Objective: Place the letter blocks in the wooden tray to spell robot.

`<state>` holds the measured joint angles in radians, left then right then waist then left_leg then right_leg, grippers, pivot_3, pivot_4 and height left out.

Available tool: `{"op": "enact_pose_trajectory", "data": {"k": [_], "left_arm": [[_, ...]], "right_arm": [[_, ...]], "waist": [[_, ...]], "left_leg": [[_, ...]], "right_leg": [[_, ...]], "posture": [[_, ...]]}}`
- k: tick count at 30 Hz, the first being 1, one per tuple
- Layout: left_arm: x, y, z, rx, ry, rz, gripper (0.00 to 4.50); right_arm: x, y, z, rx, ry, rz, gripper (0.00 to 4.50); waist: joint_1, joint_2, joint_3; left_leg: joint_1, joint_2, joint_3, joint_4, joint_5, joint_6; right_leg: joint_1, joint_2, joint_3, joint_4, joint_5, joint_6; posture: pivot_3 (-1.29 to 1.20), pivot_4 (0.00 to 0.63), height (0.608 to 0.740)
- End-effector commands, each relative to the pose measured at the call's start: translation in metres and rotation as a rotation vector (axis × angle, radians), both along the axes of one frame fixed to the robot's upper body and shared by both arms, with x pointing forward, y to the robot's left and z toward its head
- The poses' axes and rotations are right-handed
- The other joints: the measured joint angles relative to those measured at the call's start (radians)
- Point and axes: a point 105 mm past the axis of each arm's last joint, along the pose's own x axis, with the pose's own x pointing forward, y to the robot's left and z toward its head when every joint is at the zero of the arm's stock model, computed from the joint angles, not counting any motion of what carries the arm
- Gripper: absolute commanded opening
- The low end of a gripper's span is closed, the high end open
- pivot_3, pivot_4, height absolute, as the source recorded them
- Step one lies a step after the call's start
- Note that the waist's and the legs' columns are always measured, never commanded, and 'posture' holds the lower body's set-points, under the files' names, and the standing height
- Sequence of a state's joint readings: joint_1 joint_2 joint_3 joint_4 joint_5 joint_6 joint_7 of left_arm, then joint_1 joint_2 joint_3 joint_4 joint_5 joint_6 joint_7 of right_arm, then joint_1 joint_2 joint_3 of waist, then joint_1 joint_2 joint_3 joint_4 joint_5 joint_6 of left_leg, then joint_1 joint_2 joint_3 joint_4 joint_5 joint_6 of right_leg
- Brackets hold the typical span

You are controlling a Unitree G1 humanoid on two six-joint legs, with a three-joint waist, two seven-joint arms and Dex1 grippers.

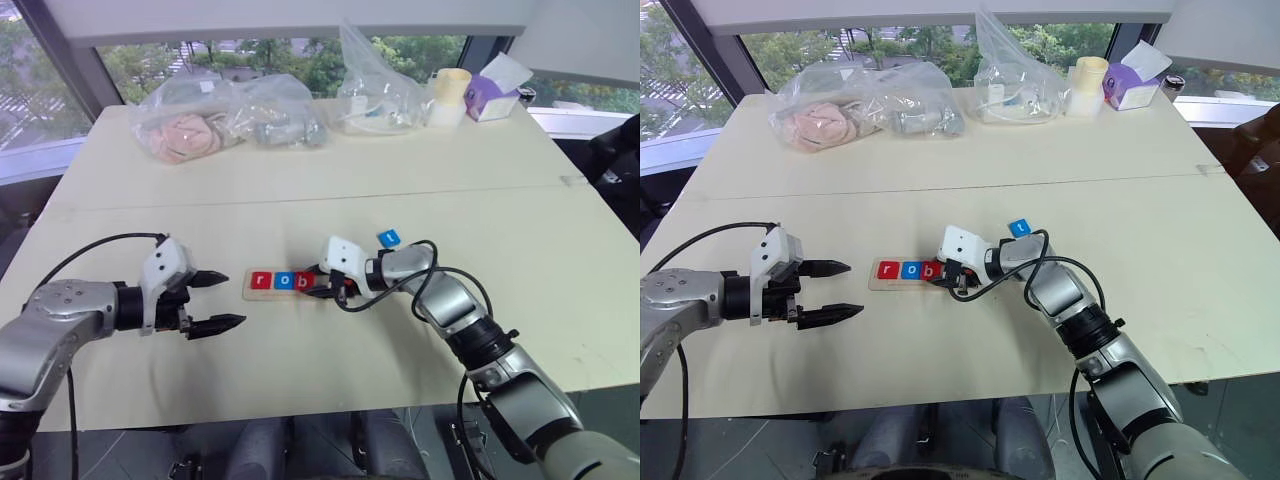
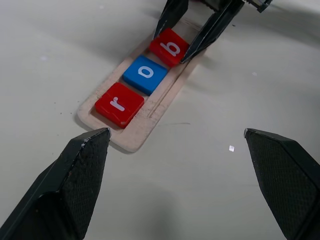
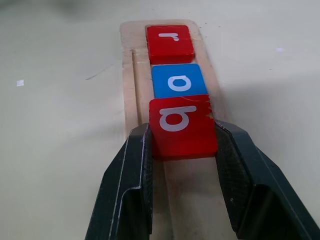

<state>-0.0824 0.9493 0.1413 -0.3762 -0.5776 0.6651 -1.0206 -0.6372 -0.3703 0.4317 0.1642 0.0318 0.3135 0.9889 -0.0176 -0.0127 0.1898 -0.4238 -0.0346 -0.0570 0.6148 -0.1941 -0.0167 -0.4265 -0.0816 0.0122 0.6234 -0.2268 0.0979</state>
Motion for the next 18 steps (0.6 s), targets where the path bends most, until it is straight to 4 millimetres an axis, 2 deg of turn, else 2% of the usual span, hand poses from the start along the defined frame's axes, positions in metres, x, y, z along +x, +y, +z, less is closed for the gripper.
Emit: {"op": "enact_pose_trajectory", "data": {"k": [1,4,11,18], "left_arm": [[0.003,0.000,0.010,0.002,-0.046,-0.005,4.50],[0.002,0.000,0.008,0.001,-0.045,-0.004,4.50],[0.004,-0.001,0.008,-0.007,-0.050,-0.003,4.50],[0.007,-0.002,0.014,-0.030,-0.057,-0.001,4.50]], "right_arm": [[0.007,0.009,0.021,0.054,-0.089,0.001,3.05],[0.016,0.007,0.034,0.093,-0.143,-0.048,4.45],[0.018,-0.009,0.052,0.128,-0.183,-0.106,4.45],[0.011,-0.024,0.038,0.078,-0.187,-0.148,4.45]], "waist": [[0.000,0.000,0.000],[0.000,0.000,0.000],[0.002,0.000,0.000],[0.002,0.000,0.000]], "left_leg": [[0.000,0.000,0.000,0.000,0.000,0.000],[0.000,0.000,0.000,0.000,0.000,0.000],[0.000,0.000,0.000,0.000,0.000,-0.001],[0.000,0.000,0.000,0.000,0.000,-0.001]], "right_leg": [[0.000,0.000,0.000,0.000,0.000,0.000],[0.000,0.000,0.000,0.001,0.000,0.000],[0.000,0.000,0.000,0.001,0.000,0.000],[0.000,0.000,0.000,0.002,0.000,0.000]], "posture": [[0.00,0.150,0.740],[0.00,0.150,0.740],[0.00,0.150,0.740],[0.00,0.150,0.740]]}}
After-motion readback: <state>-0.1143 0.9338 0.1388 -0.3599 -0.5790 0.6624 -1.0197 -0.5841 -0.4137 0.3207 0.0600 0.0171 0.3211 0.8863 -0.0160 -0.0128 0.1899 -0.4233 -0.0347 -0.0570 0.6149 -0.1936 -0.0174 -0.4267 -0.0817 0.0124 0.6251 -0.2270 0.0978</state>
